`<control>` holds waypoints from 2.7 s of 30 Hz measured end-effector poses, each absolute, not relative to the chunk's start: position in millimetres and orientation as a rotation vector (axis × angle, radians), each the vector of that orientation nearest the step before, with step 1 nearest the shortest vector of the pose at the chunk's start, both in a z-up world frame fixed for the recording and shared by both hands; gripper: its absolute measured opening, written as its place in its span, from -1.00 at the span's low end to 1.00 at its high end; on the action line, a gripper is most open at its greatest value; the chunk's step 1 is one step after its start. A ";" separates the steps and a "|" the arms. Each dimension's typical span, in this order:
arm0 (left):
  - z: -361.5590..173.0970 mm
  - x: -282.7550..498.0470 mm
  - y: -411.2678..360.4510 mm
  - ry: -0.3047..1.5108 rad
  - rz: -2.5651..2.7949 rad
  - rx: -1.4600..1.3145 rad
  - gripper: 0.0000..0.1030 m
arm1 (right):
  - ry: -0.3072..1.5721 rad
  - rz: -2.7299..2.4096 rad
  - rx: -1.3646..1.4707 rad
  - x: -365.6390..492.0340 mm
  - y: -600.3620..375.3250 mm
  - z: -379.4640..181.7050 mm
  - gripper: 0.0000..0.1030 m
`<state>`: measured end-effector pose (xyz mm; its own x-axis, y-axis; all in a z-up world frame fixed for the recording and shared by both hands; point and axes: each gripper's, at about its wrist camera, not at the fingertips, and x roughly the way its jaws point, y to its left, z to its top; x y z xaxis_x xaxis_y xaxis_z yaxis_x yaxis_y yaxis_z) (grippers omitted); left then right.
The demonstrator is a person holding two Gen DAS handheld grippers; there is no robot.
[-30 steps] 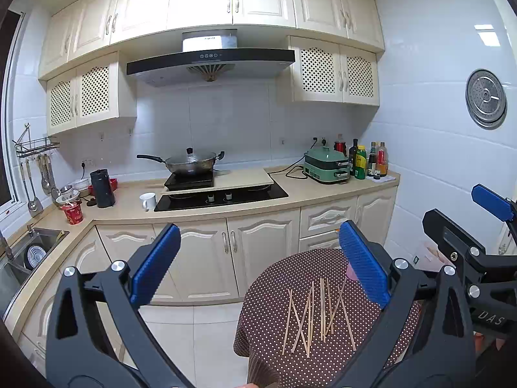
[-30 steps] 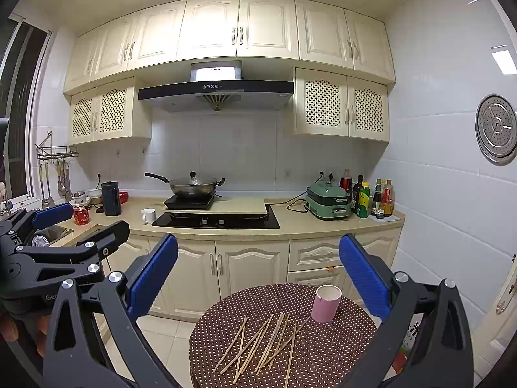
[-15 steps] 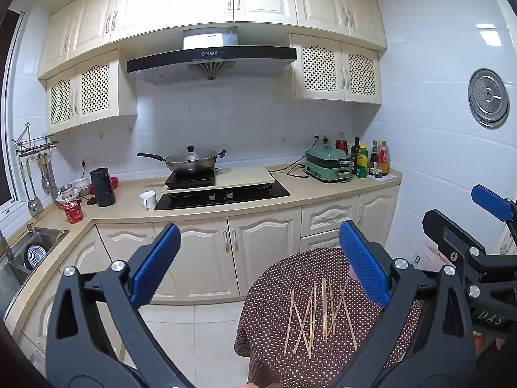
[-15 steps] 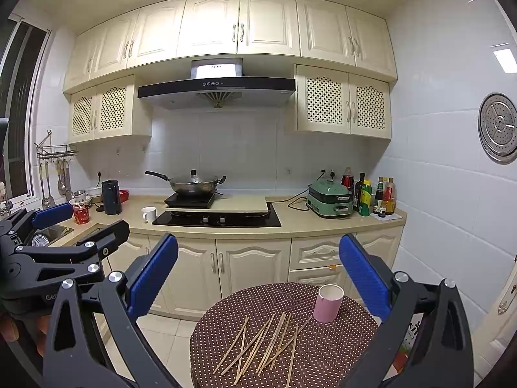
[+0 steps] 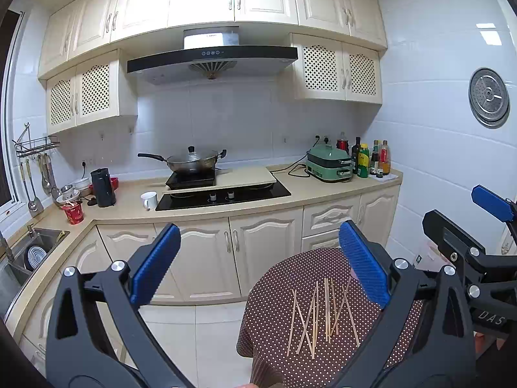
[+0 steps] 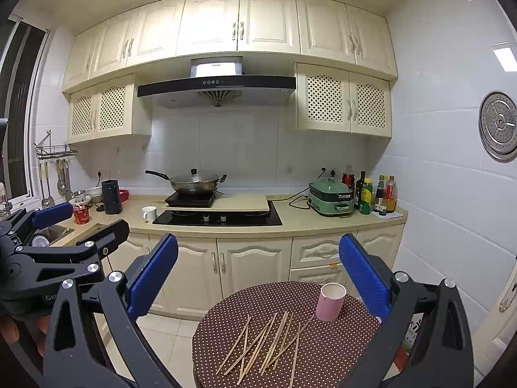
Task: Organize utensils
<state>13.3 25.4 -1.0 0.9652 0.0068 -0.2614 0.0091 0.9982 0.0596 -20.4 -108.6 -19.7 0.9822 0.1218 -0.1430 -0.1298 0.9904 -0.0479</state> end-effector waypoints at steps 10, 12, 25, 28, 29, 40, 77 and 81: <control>-2.5 15.7 29.2 0.264 -0.003 0.061 0.87 | 0.143 0.124 -0.055 -16.8 -108.0 -19.9 0.86; -3.2 16.0 29.4 0.265 -0.004 0.061 0.87 | 0.145 0.123 -0.053 -15.7 -108.0 -20.9 0.86; -5.1 18.6 25.7 0.266 -0.001 0.062 0.87 | 0.147 0.123 -0.051 -15.0 -106.6 -24.6 0.86; -4.8 20.4 25.5 0.268 -0.003 0.063 0.87 | 0.147 0.120 -0.052 -15.4 -106.9 -24.8 0.86; -5.2 19.9 25.2 0.266 -0.003 0.063 0.87 | 0.147 0.119 -0.050 -15.3 -107.2 -25.0 0.86; -7.0 20.6 21.6 0.268 -0.004 0.066 0.87 | 0.153 0.115 -0.042 -16.3 -108.2 -26.0 0.86; -19.5 47.1 26.8 0.329 -0.024 0.074 0.87 | 0.227 0.111 -0.009 11.0 -100.1 -34.0 0.86; -26.3 58.3 35.8 0.359 -0.034 0.075 0.87 | 0.254 0.111 -0.007 18.7 -93.4 -39.4 0.86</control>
